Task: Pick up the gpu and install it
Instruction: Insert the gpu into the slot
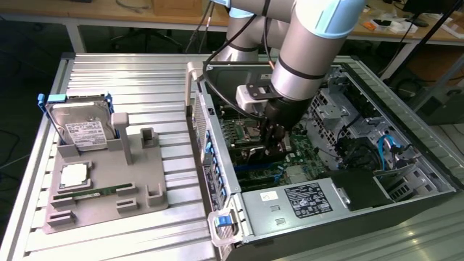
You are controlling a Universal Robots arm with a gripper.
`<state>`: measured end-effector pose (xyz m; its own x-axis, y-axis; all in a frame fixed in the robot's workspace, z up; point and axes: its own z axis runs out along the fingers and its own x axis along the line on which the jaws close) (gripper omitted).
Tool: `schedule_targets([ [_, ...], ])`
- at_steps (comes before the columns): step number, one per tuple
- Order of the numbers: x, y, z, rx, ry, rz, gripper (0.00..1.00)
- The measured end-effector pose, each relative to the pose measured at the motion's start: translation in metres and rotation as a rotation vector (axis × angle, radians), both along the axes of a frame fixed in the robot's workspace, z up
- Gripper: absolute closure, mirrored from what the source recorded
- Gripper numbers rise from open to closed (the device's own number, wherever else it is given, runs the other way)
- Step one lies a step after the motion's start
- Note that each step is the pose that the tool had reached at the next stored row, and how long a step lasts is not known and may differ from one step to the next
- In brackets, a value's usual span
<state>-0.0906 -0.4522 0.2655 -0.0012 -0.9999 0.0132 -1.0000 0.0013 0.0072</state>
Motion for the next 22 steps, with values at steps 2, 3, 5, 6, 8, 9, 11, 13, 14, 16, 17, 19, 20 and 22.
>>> schedule_targets([
  [2, 0.0, -0.0009, 0.0, 0.0001, -0.0001, 0.0, 0.73],
  [3, 0.0, -0.0012, 0.0, 0.0001, 0.0, 0.0, 0.73],
  [5, 0.0, -0.0012, 0.0, 0.0001, 0.0, 0.0, 0.73],
  [6, 0.0, -0.0012, 0.0, 0.0001, 0.0, 0.0, 0.73],
  [8, 0.0, -0.0013, 0.0, 0.0, 0.0, 0.0, 0.73],
  [9, 0.0, -0.0013, 0.0, 0.0001, 0.0, 0.0, 0.73],
  [11, 0.0, -0.0013, 0.0, 0.0001, 0.0, 0.0, 0.73],
  [13, 0.0, -0.0013, 0.0, 0.0001, 0.0, 0.0, 0.73],
  [14, 0.0, -0.0013, 0.0, 0.0001, 0.0, 0.0, 0.73],
  [16, 0.0, -0.0013, 0.0, 0.0001, 0.0, 0.0, 0.73],
  [17, 0.0, -0.0013, 0.0, 0.0001, 0.0, 0.0, 0.73],
  [19, 0.0, -0.0013, 0.0, 0.0001, 0.0, 0.0, 0.73],
  [20, 0.0, -0.0013, 0.0, 0.0001, 0.0, 0.0, 0.73],
  [22, 0.0, -0.0013, 0.0, 0.0001, 0.0, 0.0, 0.73],
])
